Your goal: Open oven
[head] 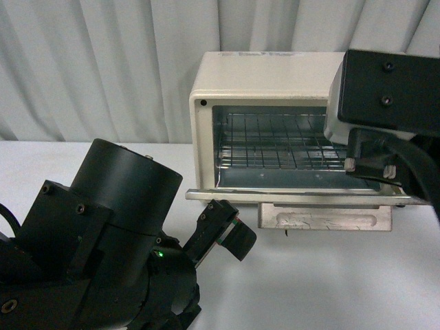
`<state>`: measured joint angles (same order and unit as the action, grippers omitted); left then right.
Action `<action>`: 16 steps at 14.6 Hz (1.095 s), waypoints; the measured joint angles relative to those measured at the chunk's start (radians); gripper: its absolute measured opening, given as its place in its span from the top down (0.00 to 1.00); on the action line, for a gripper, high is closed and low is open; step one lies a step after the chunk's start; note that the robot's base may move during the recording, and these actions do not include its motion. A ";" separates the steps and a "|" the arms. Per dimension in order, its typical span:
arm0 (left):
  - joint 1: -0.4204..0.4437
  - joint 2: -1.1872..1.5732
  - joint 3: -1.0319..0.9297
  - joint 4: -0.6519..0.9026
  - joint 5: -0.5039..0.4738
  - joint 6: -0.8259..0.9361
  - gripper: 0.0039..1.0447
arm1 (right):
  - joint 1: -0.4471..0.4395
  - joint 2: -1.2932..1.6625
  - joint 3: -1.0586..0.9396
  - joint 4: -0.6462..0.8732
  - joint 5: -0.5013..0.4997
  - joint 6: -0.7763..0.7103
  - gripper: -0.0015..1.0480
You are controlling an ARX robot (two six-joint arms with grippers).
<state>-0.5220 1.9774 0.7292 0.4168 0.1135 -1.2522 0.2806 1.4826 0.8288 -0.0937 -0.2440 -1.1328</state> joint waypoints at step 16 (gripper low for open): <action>-0.002 0.000 0.000 0.000 -0.001 0.000 0.06 | -0.093 -0.267 -0.438 0.941 0.445 0.974 0.62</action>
<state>-0.5240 1.9774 0.7292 0.4164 0.1123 -1.2522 0.1871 1.2156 0.3908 0.8471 0.2012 -0.1593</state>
